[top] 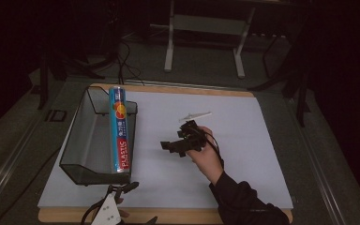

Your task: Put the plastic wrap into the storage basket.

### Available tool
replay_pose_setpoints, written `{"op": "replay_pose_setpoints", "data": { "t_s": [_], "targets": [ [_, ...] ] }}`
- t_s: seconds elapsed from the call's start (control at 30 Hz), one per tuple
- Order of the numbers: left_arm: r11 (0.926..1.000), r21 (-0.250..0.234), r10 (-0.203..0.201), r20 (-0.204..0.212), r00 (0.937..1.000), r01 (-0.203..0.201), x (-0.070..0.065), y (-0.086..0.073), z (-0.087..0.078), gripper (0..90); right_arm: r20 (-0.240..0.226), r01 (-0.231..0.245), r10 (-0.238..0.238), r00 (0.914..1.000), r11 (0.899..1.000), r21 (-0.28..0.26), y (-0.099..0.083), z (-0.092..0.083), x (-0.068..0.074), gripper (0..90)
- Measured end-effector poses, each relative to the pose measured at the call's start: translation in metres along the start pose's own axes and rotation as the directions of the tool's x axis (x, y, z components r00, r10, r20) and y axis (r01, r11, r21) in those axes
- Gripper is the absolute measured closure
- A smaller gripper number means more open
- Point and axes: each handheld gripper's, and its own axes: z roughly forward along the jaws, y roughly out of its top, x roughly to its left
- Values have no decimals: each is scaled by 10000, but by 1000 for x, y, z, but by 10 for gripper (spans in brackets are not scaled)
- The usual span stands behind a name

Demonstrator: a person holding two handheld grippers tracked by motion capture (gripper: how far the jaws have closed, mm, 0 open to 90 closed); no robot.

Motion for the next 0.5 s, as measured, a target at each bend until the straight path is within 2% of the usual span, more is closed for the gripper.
{"op": "replay_pose_setpoints", "data": {
  "t_s": [0.13,0.27,0.5],
  "targets": [
    [10000,39,48,16,10000,-48,-1,0,1,6,-40,-214,215,9998,9996,160,-12,-7,-10,135],
    [10000,54,38,26,10000,-39,-1,0,2,6,85,-218,215,9997,9991,359,-23,-12,-17,134],
    [10000,72,56,45,10000,-57,-1,0,2,7,197,238,-248,9995,9986,463,-44,-23,-18,134]
  ]
}}
